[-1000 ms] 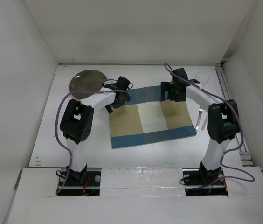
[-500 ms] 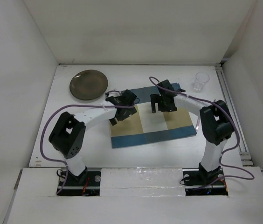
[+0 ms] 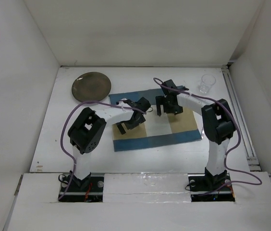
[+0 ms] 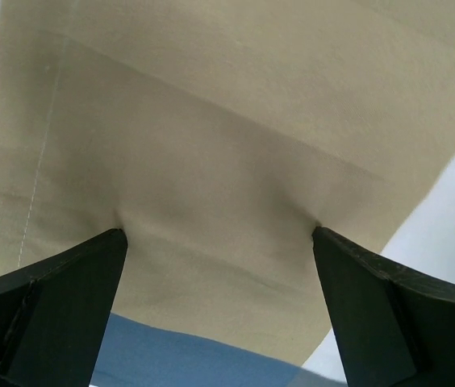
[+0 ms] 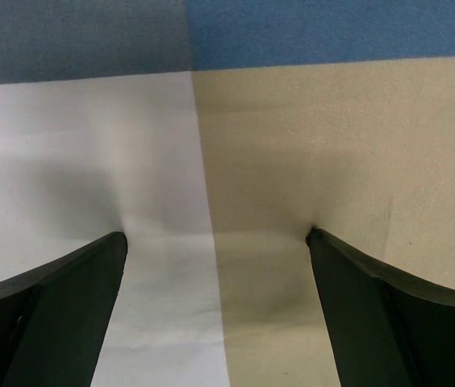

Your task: Set the dinner table for one person

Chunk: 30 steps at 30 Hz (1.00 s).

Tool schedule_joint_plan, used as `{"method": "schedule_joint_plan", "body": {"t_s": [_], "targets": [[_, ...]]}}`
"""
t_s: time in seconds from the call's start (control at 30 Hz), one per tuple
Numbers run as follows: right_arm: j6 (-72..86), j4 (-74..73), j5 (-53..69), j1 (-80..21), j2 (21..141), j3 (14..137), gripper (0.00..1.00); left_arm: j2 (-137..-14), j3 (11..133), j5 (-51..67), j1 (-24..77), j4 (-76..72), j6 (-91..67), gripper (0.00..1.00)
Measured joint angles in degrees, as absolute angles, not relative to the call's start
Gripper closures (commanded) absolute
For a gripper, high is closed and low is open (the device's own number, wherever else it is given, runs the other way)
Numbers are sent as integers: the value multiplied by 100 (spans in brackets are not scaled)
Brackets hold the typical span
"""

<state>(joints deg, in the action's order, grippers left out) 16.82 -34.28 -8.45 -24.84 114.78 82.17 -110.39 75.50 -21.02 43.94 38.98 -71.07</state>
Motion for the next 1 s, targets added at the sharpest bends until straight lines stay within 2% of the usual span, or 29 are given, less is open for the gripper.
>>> {"method": "schedule_joint_plan", "body": {"t_s": [0.17,0.63,0.87,1.0], "targets": [[1800,-3435,-906,-2502,11212,7826,0,-11242,7839,-2134,4169,4038,-7024,0],[1898,-3387,-1022,-2480,11063,7760,0,-11338,8020,-2228,4112,4084,-6945,0],[2202,-3103,-1485,-2720,9874,7328,0,-10997,8044,-2753,4246,4313,-6971,0],[2390,-2867,-1555,-3076,9596,7054,0,-10733,8128,-2875,4436,4438,-6991,0]]}}
